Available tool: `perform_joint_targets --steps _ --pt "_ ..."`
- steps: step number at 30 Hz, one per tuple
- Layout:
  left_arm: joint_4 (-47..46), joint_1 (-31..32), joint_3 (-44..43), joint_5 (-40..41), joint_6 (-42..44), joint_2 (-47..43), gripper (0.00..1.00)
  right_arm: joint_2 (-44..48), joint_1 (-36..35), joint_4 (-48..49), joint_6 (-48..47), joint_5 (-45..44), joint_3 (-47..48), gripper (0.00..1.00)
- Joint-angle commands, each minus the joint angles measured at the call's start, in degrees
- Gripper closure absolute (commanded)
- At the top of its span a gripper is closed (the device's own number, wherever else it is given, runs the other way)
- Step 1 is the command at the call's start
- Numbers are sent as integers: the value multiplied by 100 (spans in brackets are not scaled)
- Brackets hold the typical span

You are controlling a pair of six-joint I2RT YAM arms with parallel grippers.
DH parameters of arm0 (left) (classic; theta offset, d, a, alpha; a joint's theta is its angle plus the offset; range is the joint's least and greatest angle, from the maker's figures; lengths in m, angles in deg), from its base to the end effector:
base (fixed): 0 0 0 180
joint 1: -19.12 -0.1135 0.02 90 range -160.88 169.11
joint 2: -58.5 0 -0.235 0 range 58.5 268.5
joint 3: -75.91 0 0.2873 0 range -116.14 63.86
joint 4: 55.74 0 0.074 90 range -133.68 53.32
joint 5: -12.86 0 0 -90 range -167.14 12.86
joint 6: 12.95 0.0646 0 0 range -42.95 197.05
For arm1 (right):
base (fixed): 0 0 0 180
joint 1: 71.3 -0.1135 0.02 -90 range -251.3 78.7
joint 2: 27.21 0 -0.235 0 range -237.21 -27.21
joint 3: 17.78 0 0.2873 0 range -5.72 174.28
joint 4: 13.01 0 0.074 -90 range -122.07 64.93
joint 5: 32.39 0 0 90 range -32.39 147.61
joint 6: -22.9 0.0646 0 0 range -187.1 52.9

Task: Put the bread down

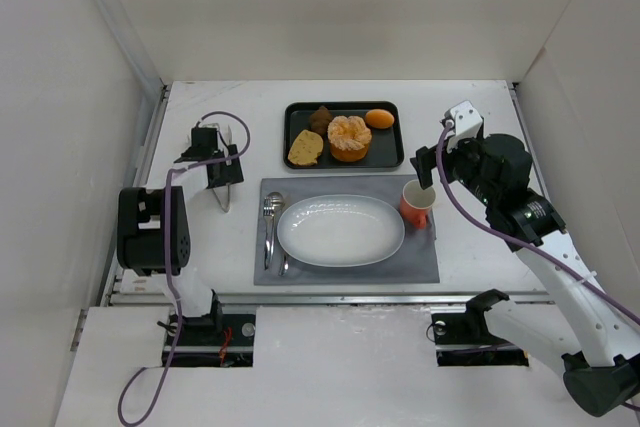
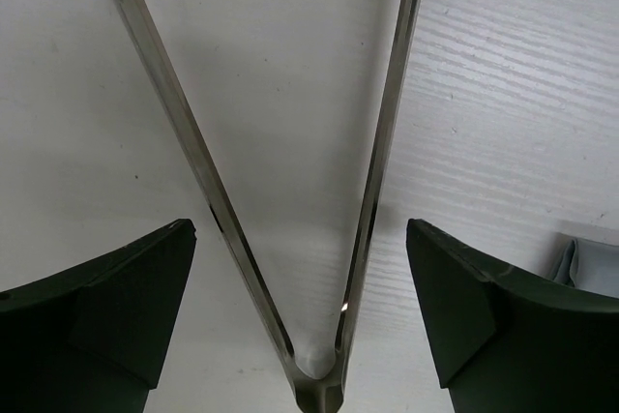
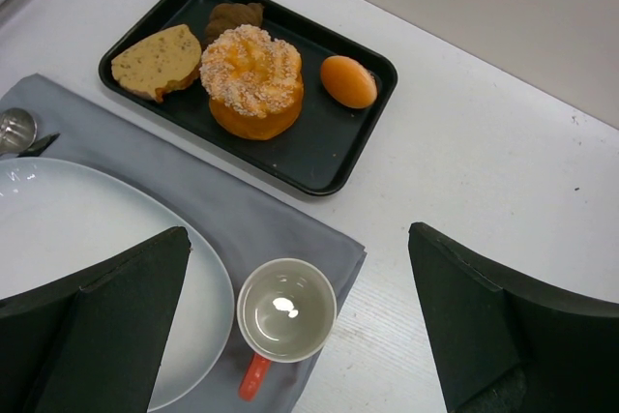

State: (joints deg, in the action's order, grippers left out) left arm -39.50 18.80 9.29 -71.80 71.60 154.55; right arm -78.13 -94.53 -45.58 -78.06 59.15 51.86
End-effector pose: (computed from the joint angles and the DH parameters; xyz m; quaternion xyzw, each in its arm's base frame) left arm 0.3916 0.0082 0.1071 -0.0641 0.9230 0.0262 0.3784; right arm 0.2552 0.1114 0.3550 -0.2393 0.7499 0.0764 0.6120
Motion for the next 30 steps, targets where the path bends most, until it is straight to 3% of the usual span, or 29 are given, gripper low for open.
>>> perform_joint_targets --steps 1,15,23,24,26,30 --pt "21 -109 -256 -165 -52 98 12 64 28 214 -46 13 157 0" --pt "126 -162 -362 -323 -105 327 27 117 28 214 6 -39 157 0" --pt "232 -162 -415 -438 -158 432 53 117 28 214 6 -40 157 0" --pt "232 -162 -415 -438 -158 432 63 117 28 214 6 -40 157 0" --pt "232 -162 -415 -438 -158 379 71 117 28 214 6 -40 157 0" --pt "232 -162 -415 -438 -158 265 74 170 28 214 6 -40 157 0"
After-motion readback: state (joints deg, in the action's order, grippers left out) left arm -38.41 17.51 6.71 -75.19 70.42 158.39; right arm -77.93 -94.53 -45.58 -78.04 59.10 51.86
